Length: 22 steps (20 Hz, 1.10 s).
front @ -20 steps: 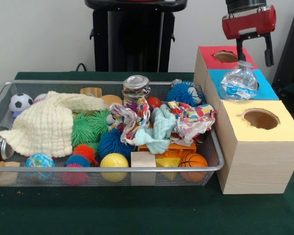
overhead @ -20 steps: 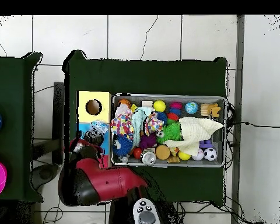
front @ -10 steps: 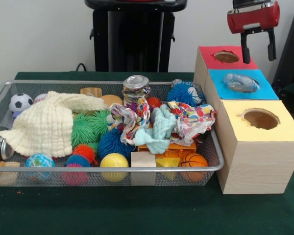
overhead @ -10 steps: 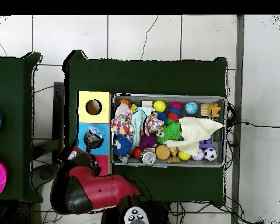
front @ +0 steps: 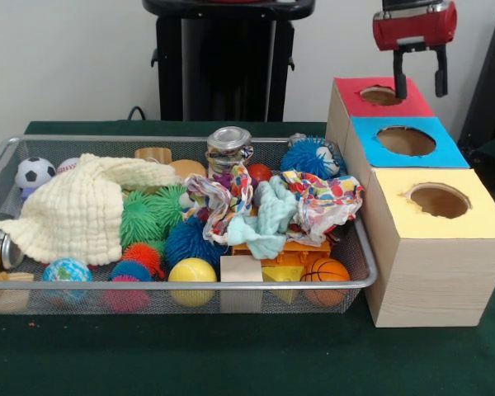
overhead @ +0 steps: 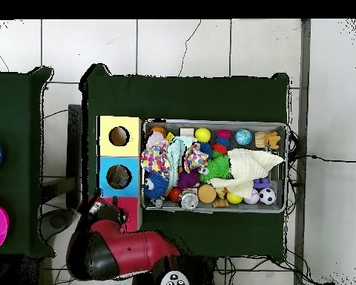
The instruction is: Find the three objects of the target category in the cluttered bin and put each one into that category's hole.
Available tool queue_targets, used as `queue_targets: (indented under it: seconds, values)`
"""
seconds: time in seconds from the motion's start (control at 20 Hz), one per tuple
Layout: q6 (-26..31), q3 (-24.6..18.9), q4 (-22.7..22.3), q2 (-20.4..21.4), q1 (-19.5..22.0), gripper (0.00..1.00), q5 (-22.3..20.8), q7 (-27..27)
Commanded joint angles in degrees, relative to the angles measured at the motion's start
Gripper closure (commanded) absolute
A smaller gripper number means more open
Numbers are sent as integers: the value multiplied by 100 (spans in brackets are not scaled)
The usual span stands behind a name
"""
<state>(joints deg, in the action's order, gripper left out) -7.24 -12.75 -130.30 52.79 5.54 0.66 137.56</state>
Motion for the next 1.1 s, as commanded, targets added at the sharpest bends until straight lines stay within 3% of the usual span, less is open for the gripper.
queue_targets:
  seconds: [0.05, 0.4, 1.1]
  values:
    - [814, -160, 22, 68, 418, 0, 192, 598]
    - [1212, -450, 184, 99, 983, 0, 17, 265]
    - [1375, -778, -41, 251, 2179, 0, -653, -240]
